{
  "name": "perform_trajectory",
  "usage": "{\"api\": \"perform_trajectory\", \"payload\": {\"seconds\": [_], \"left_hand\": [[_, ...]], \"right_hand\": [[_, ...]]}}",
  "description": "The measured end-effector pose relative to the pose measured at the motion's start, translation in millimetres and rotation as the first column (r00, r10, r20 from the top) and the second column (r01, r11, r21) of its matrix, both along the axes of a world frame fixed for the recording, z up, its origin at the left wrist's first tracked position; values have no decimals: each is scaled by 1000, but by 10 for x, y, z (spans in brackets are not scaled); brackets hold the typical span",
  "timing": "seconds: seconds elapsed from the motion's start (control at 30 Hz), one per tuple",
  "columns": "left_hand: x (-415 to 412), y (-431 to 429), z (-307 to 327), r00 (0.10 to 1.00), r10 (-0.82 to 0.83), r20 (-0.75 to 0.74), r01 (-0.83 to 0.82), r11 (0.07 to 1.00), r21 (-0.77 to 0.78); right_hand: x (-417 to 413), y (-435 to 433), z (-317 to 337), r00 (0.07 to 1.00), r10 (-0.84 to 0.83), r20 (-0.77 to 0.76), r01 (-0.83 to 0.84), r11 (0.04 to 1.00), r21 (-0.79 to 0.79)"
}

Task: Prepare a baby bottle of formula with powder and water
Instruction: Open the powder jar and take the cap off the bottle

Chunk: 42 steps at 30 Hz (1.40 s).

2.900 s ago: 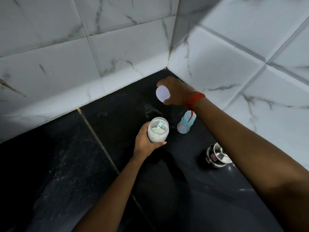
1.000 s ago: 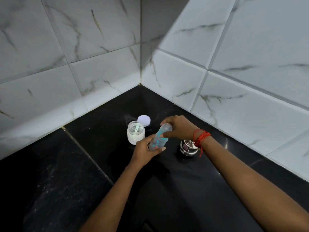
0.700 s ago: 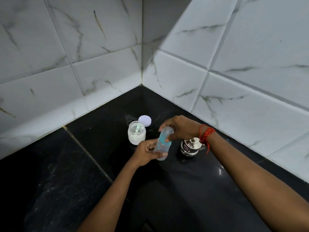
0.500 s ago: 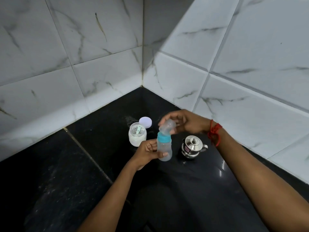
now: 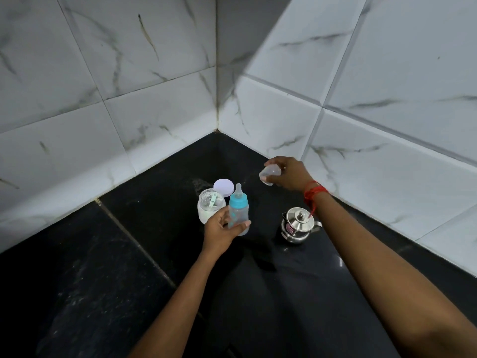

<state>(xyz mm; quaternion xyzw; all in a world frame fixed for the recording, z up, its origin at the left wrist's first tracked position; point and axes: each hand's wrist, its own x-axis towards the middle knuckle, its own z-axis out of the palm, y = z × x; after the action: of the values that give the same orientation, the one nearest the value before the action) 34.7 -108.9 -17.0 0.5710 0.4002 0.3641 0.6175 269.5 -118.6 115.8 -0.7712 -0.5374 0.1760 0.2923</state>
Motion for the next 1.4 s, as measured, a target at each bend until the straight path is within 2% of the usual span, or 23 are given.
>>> {"api": "perform_trajectory", "payload": {"seconds": [0.07,0.17,0.27,0.37,0.57,0.63,0.7,0.73,0.8,0.87,0.9,1.03,1.17,1.3,1.4], "left_hand": [[-8,11,-23,999,34,-22,-34,999,8],[-14,30,-71,999,35,-37,-34,999,9],[-22,25,-102,998,35,-45,-34,999,10],[-18,67,-117,997,40,-71,-39,999,18],[-30,154,-111,993,60,-106,-57,998,33],[-14,177,-111,991,58,-123,-52,997,51],[4,186,-97,989,42,-144,-33,997,63],[12,190,-86,987,37,-156,-26,997,72],[29,205,-77,983,35,-179,-20,996,84],[49,217,-54,979,43,-201,-25,995,93],[63,216,-32,976,52,-212,-31,995,98],[143,169,101,956,122,-268,-79,983,168],[245,71,230,945,148,-293,-56,952,300],[295,-6,279,904,221,-367,-23,881,473],[305,-60,349,881,248,-403,-13,863,505]], "right_hand": [[-11,133,-189,997,-25,76,34,993,-117],[-103,299,-495,993,-44,113,78,946,-313],[-198,373,-735,988,-56,141,112,895,-431],[-226,428,-967,989,-33,144,102,856,-507],[-232,489,-1107,990,-30,139,102,835,-541],[-207,473,-1111,991,-48,124,104,858,-503],[-193,424,-1080,989,-90,114,126,925,-359],[-199,395,-1033,989,-137,53,146,957,-250],[-279,299,-839,949,-242,-204,235,970,-57],[-395,158,-617,882,-238,-406,267,964,15],[-453,76,-528,878,-200,-435,234,972,24],[-653,-143,-397,962,-140,-235,143,990,-4],[-773,-196,-345,967,-255,10,255,964,-71],[-846,-244,-315,935,-352,49,355,932,-71],[-835,-242,-285,948,-313,65,315,949,-29]]}}
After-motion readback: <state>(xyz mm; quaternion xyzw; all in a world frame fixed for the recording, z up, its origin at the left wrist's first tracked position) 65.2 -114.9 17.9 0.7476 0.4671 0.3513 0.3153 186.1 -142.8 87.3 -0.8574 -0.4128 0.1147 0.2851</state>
